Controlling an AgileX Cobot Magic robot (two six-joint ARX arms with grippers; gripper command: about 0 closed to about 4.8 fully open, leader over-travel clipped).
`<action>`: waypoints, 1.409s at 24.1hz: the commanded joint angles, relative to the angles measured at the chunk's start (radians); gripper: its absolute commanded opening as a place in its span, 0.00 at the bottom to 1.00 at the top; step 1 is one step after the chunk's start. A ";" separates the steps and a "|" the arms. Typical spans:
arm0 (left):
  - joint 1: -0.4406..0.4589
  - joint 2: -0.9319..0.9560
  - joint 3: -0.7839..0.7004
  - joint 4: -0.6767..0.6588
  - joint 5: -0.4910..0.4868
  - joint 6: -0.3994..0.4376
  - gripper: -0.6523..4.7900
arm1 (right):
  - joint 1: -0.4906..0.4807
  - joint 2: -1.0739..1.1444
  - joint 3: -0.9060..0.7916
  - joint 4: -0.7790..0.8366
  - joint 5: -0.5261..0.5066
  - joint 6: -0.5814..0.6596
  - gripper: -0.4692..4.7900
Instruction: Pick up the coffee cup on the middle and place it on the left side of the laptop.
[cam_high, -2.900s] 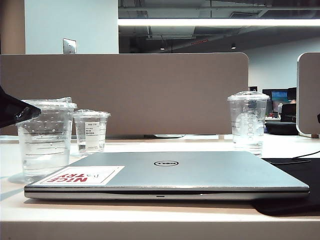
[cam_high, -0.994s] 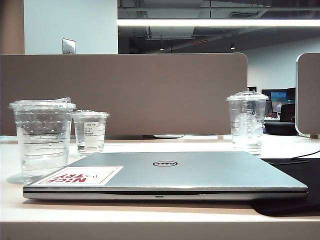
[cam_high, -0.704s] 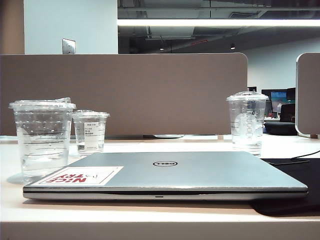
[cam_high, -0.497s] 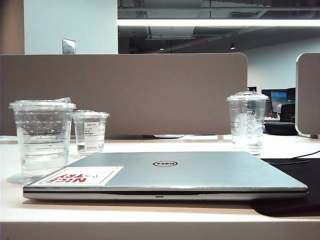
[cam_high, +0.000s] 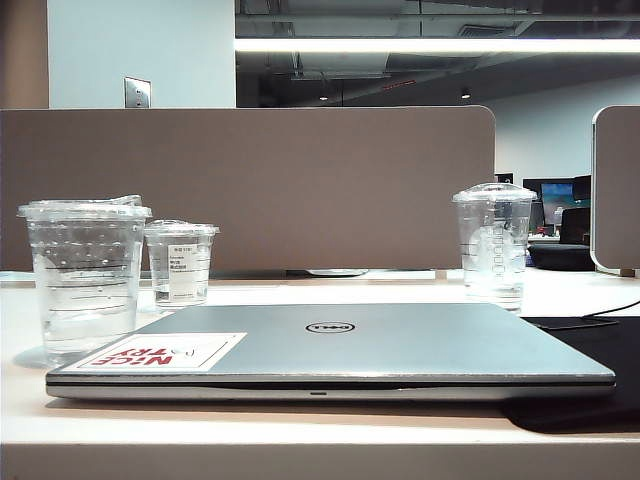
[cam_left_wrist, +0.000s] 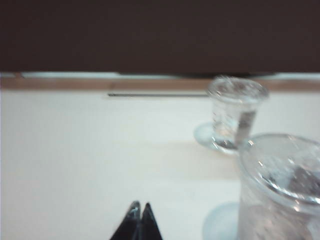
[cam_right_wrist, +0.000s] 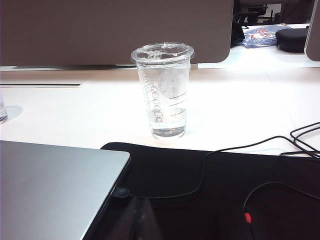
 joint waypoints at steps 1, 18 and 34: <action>0.003 0.001 -0.033 0.141 -0.005 0.007 0.11 | -0.001 -0.002 -0.004 0.017 0.002 -0.002 0.08; 0.026 0.001 -0.034 0.130 0.007 -0.015 0.11 | -0.002 -0.002 -0.004 0.018 0.002 -0.002 0.08; 0.026 0.001 -0.033 0.119 0.021 -0.015 0.11 | -0.002 -0.002 -0.004 0.018 0.002 -0.002 0.08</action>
